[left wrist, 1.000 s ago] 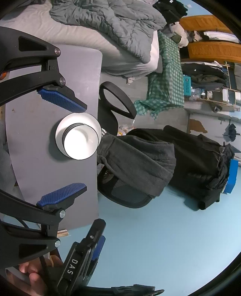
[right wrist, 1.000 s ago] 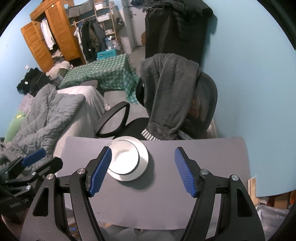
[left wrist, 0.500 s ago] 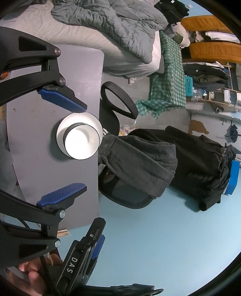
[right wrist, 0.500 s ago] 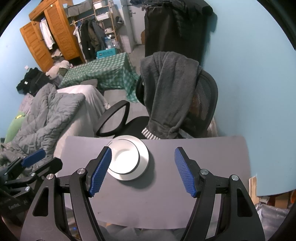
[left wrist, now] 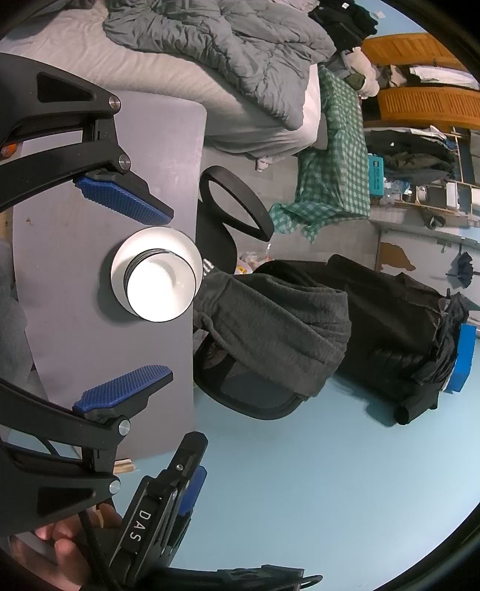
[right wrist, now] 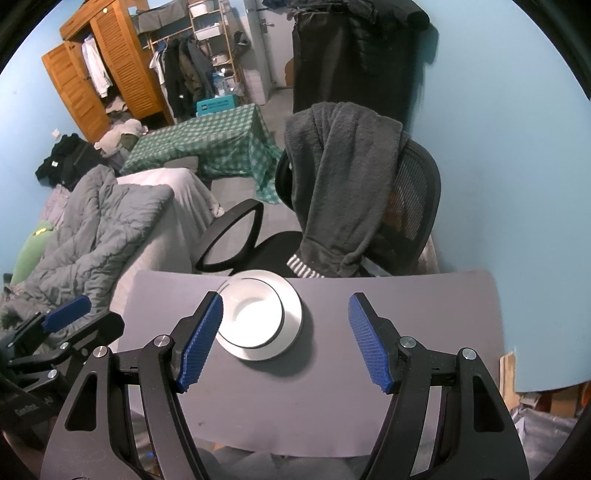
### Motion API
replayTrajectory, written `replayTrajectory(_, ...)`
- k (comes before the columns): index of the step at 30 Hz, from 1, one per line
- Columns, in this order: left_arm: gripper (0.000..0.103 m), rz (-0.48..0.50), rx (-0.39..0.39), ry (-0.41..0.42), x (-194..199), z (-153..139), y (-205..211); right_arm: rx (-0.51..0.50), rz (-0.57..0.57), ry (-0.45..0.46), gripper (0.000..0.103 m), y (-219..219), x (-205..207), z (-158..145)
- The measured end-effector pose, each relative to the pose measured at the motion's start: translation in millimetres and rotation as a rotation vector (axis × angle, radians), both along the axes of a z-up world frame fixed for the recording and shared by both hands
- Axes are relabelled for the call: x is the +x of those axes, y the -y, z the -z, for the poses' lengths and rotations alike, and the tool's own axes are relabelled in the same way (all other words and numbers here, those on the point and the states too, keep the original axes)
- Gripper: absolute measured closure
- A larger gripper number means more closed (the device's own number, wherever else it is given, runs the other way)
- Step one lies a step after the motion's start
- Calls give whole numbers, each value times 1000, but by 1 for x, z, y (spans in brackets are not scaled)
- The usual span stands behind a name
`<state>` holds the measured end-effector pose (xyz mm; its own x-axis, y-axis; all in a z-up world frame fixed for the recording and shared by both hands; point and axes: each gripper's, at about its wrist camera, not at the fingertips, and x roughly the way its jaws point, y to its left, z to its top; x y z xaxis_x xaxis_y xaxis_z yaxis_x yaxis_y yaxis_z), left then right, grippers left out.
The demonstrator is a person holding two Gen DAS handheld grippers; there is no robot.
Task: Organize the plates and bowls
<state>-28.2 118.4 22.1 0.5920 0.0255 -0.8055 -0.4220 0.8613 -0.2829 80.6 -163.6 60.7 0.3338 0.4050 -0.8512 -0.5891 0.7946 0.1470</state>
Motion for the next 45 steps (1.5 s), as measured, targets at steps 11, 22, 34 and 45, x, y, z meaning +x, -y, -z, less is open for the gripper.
replayTrajectory(11,24,-13,-8,-11,-3,-3,-6,-2,-1,-2,33,-2,-1,1)
replayTrajectory(22,24,-18,1,-17,-3,-4,-11,-2,-1,-5,33,-3,-1,1)
replayTrajectory(34,23,-18,0,-21,0,-3,-11,-4,-13,-3,33,-12,-4,1)
replayTrajectory(45,23,6,10,-23,-3,-5,-8,-4,-13,-4,33,-12,-3,0)
